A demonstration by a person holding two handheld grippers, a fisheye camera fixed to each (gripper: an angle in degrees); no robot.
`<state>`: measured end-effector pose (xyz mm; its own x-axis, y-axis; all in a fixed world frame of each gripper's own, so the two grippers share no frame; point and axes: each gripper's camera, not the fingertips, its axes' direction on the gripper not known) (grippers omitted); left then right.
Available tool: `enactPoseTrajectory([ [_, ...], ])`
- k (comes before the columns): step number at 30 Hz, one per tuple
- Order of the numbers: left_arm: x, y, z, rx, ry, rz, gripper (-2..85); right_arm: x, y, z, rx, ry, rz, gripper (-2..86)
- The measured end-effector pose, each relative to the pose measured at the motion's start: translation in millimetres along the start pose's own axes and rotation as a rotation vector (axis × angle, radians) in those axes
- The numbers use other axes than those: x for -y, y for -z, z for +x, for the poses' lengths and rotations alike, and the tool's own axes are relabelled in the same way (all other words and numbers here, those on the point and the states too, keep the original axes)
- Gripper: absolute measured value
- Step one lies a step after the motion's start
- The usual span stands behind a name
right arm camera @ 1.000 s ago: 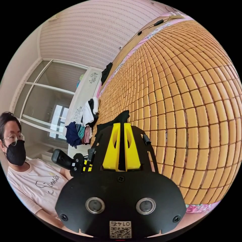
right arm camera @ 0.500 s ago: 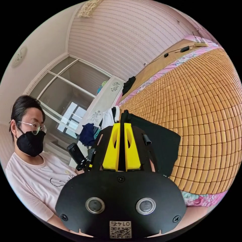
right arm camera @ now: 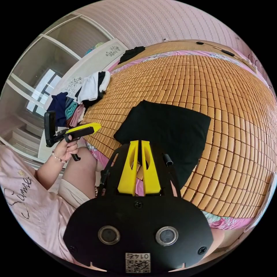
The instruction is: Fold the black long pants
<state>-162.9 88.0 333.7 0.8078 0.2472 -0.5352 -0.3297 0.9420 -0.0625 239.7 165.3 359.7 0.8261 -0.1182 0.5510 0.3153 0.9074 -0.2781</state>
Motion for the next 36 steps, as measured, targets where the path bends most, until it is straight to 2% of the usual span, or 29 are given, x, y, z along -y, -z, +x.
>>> enactPoseTrajectory([
  [3,20,-34,19,0.023,-0.037,-0.08,6.4,0,-29,-12,-0.117,0.028,-0.115,2.1],
  [6,25,-70,37,0.118,-0.076,-0.204,6.5,3,-34,-23,-0.15,0.045,-0.104,2.2],
  [9,25,-69,57,0.173,-0.153,-0.181,3.6,5,-32,-30,-0.136,0.05,-0.096,2.3],
  [15,24,-11,98,0.219,-0.224,0.019,0.5,9,-5,-50,-0.084,0.089,-0.02,1.6],
  [17,16,-20,82,0.257,-0.162,0.006,0.4,13,-7,-52,-0.06,0.094,-0.011,0.9],
  [20,0,-63,43,0.313,-0.03,-0.136,0.5,18,-31,-46,-0.085,0.072,-0.072,-0.2],
  [22,-6,-62,38,0.265,-0.017,-0.087,0.7,18,-40,-42,-0.059,0.052,-0.096,-0.6],
  [27,-1,-48,54,0.276,-0.066,-0.059,0.5,7,-9,-55,-0.107,0.074,-0.015,0.0],
  [29,-6,-68,51,0.321,-0.093,-0.134,0.5,-1,-18,-54,-0.117,0.087,-0.085,0.1],
  [36,-10,-73,44,0.283,-0.102,-0.101,0.4,-27,-17,-46,-0.069,0.035,-0.218,0.3],
])
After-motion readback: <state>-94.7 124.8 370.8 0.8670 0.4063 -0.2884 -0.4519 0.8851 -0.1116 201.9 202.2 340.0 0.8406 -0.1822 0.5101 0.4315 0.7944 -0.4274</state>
